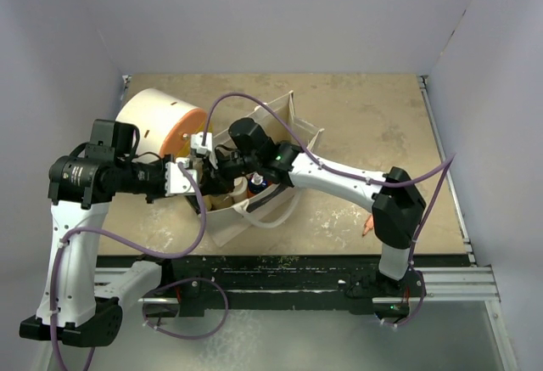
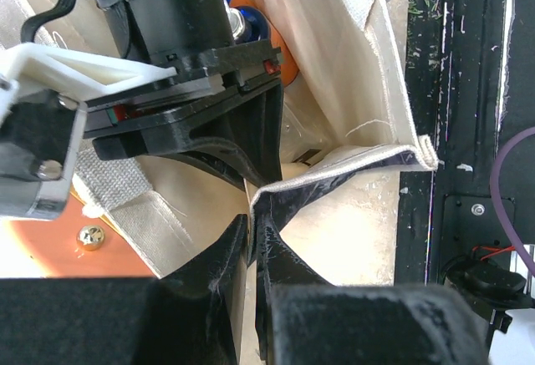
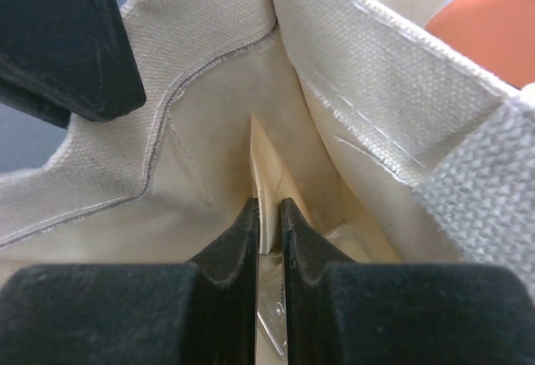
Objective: Place the personal care products into the canvas bag
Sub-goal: Place the care product in the canvas bag, then reset both arms
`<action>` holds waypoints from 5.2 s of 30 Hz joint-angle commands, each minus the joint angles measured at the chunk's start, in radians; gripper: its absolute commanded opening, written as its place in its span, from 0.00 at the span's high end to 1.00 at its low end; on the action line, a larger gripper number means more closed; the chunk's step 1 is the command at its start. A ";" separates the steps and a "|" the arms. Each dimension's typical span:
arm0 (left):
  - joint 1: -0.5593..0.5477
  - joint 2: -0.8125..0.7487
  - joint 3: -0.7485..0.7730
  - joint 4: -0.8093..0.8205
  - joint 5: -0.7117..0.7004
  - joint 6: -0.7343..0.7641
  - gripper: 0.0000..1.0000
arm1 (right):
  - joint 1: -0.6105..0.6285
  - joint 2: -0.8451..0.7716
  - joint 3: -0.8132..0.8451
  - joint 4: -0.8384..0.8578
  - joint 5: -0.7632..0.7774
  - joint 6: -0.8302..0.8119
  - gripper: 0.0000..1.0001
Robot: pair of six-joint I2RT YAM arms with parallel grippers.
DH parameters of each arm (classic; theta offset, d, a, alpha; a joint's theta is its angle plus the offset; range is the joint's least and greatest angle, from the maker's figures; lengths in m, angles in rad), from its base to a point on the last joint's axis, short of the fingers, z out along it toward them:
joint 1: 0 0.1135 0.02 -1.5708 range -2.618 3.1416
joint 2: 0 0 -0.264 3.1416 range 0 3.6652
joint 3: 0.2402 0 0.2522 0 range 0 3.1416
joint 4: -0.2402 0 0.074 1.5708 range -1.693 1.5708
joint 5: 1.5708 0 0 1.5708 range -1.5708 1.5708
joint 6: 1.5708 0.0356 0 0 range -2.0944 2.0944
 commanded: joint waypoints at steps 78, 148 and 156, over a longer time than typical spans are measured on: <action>0.002 -0.088 -0.001 0.002 -0.019 -0.002 1.00 | 0.095 0.055 -0.071 -0.030 0.187 0.040 0.87; 0.002 -0.137 -0.064 0.038 0.015 -0.090 0.74 | -0.087 -0.234 0.141 -0.319 -0.054 -0.172 0.36; 0.002 -0.146 -0.014 0.073 -0.038 -0.181 0.47 | -0.296 -0.400 0.092 -0.264 -0.011 -0.140 0.35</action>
